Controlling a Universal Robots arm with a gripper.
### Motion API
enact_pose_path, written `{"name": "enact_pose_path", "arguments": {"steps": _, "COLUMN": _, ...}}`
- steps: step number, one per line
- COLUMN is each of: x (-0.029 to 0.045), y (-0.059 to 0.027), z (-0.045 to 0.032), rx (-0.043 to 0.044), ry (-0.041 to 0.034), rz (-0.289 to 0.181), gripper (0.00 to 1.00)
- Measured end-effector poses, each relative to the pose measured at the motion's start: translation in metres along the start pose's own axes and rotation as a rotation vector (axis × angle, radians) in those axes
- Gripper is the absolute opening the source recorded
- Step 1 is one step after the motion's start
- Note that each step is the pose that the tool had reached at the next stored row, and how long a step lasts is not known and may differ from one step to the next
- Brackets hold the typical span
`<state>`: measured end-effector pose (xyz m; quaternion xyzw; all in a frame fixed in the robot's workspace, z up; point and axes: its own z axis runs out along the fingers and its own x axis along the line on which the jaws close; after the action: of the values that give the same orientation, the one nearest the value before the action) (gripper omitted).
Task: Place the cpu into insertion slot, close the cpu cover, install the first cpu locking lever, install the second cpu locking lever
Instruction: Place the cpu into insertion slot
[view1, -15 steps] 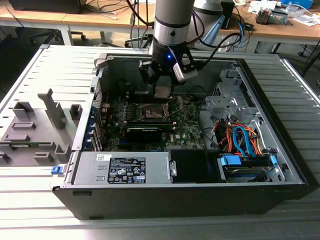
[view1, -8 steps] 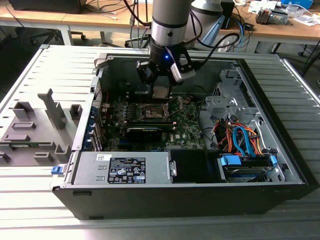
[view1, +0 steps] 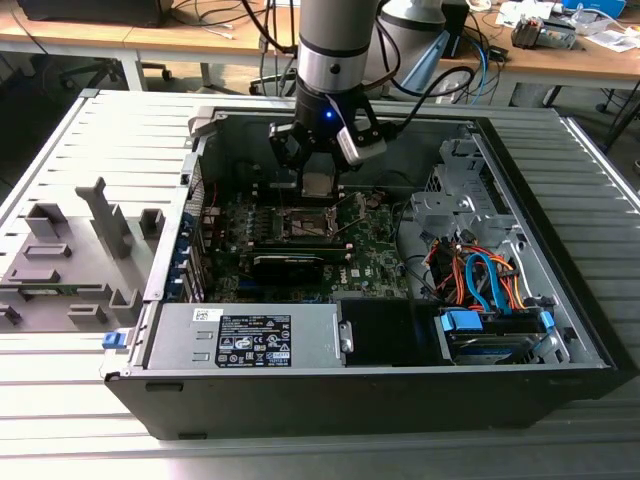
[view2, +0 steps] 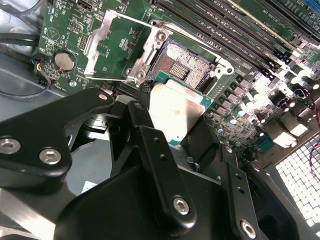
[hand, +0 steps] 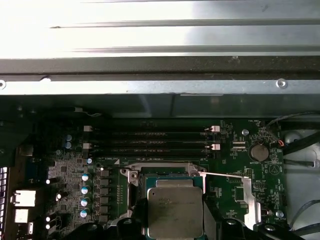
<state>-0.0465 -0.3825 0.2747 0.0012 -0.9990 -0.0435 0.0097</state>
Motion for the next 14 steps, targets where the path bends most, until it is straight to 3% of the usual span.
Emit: {"name": "enact_pose_path", "arguments": {"steps": 14, "x": 0.0001, "y": 0.0, "z": 0.0007, "rx": 0.0004, "ry": -0.0005, "rz": 0.005, "gripper": 0.54}}
